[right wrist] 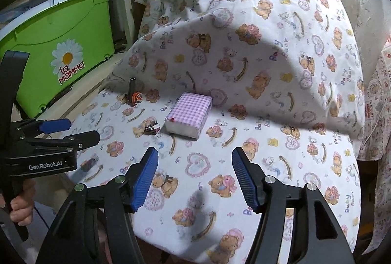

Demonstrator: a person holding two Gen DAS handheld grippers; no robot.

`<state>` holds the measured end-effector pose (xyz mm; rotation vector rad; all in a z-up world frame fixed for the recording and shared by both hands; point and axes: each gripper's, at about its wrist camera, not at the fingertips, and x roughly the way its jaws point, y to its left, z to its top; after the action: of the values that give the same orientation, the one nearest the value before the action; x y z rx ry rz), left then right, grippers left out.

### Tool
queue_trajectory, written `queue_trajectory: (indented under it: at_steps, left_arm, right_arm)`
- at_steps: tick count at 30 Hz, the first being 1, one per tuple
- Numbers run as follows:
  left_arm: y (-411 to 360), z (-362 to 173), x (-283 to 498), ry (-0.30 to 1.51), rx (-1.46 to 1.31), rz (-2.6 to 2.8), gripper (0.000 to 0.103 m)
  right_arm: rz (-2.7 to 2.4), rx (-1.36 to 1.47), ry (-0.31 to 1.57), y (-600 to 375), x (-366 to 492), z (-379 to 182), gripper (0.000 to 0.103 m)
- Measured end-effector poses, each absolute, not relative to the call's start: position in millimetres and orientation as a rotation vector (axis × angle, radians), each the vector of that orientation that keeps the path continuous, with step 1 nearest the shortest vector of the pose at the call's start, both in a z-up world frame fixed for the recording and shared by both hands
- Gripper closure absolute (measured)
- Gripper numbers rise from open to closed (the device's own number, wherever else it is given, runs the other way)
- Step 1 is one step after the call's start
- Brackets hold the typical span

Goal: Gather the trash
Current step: 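Reach the left tool to the small metal clip and close on it, then close the right tool on the pink checkered tissue pack while the left tool holds the clip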

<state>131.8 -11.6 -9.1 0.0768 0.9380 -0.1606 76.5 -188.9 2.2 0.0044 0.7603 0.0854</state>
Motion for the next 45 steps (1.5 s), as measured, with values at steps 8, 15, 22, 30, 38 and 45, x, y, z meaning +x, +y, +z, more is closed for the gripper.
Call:
queue_trajectory:
  at_steps: [8, 15, 22, 30, 38, 45]
  left_arm:
    - [-21, -24, 164, 1.051, -0.031, -0.212, 0.019]
    - [-45, -16, 188, 1.077, -0.101, -0.256, 0.029]
    - [-72, -9, 205, 1.141, -0.086, -0.273, 0.052]
    - [-85, -24, 216, 1.214, -0.116, -0.260, 0.070]
    - [-92, -30, 218, 1.209, -0.067, -0.246, 0.093]
    - [-88, -37, 216, 1.229, -0.064, -0.241, 0.093]
  right_arm:
    - [0.044, 0.024, 0.763, -192, 103, 3, 0.038]
    - [-0.005, 0.149, 0.782, -223, 121, 10, 0.037]
    - [-0.042, 0.294, 0.835, -258, 127, 6, 0.037]
    - [-0.065, 0.260, 0.824, -259, 121, 7, 0.037]
    - [-0.063, 0.255, 0.837, -262, 119, 5, 0.037]
    - [-0.069, 0.245, 0.843, -262, 118, 4, 0.037]
